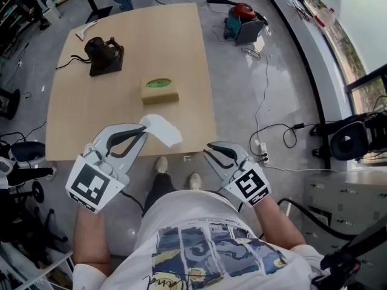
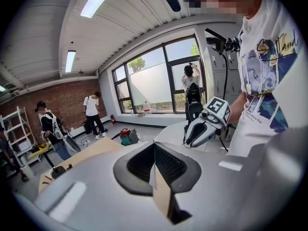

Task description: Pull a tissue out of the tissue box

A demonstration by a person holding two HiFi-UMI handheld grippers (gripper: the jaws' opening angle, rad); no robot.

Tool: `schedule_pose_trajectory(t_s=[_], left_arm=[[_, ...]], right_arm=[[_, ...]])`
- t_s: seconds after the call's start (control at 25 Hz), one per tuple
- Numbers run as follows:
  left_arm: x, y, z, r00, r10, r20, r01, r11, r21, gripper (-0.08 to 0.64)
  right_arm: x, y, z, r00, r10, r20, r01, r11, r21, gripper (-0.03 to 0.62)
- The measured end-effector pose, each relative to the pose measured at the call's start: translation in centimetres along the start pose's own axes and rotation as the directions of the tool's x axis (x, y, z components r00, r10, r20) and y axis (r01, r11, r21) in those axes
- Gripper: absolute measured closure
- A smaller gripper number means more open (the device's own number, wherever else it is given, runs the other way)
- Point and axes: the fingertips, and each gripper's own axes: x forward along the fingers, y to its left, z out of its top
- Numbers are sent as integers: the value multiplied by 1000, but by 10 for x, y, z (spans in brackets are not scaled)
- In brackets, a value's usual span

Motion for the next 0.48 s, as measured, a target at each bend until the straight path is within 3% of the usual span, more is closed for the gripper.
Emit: schedule_pose_trajectory(t_s=[0.48], left_arm=[[-25,-44,-26,997,41,-69,-44,998,-44,554]], right_arm=[[15,23,0,997,81,-10,-82,994,-67,543]])
